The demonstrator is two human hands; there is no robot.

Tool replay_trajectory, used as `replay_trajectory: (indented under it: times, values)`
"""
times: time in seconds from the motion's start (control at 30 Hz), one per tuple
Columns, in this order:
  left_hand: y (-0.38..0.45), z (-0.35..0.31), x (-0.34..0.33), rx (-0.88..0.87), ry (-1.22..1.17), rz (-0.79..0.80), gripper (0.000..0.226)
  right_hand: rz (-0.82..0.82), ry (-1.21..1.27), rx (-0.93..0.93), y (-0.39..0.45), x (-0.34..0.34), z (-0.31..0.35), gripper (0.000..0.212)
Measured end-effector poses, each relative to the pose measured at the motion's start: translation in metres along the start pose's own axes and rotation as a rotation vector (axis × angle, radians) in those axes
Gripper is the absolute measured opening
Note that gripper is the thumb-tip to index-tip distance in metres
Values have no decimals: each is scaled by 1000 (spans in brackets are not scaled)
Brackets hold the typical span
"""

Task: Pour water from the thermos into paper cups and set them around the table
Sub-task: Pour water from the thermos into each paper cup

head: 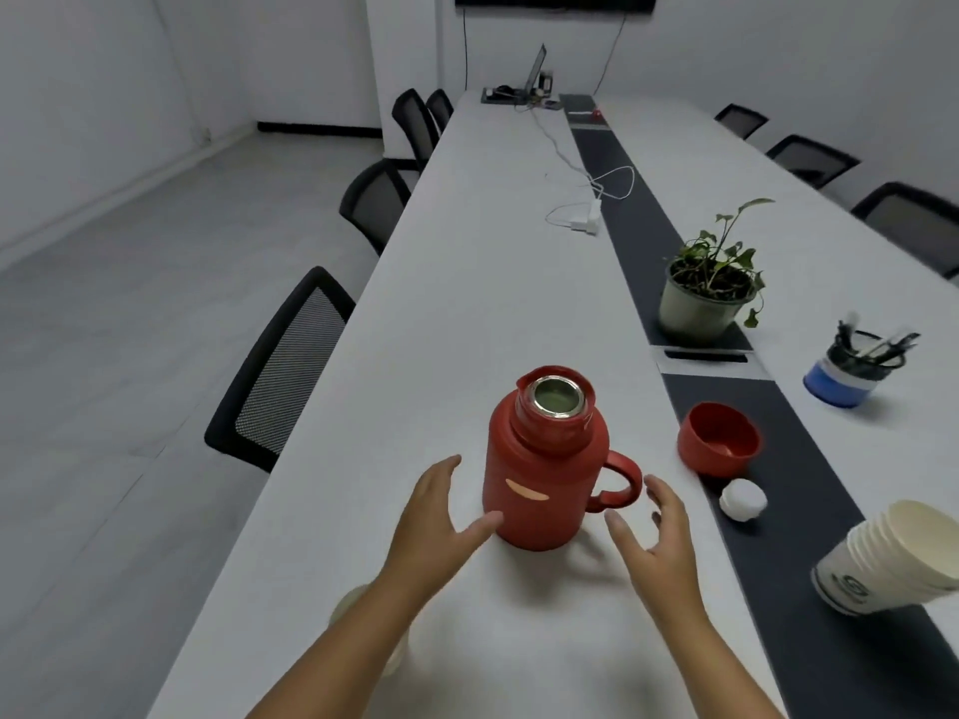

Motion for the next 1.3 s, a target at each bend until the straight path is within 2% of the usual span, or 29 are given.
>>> replay_trajectory:
  times: [0.07,0.17,0.27,0.37,0.53,0.67,1.07,1.2,1.3]
  values:
    - [24,-1,-23,52,-66,92,83,53,-15,-39,24,-5,0,43]
    - [49,-10,-41,-1,-200,143,69,160,17,-106,52,-13,-2,8]
    - [61,-14,-49,-67,-322,166,80,207,93,-152,66,-18,-6,25]
    - [57,-14,-53,-89,-361,172,85,147,139,-179,64,-20,-12,33]
    - [36,-10,-52,-67,-276,92,90,50,139,-195,43,-9,-15,38]
    - [-5,-8,-50,-16,-280,27,89,59,200,-196,15,1,-7,40]
    - [-159,-13,-39,68,-534,-294,91,259,-9,40,-99,30,42,35]
    - [-199,-7,-38,130,-618,-321,88,302,-138,193,-136,28,60,38]
    - [-222,2,-41,191,-668,-341,92,344,-210,240,-156,22,64,34]
Point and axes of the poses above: each hand's wrist, its own y-axis towards the middle knuckle, its own x-axis out of the back of the hand, z = x × y, the point moved 8 cm from there along y, towards the middle knuckle, and after that the axes turned 7 degrees about -x, right-handed, at the moved point
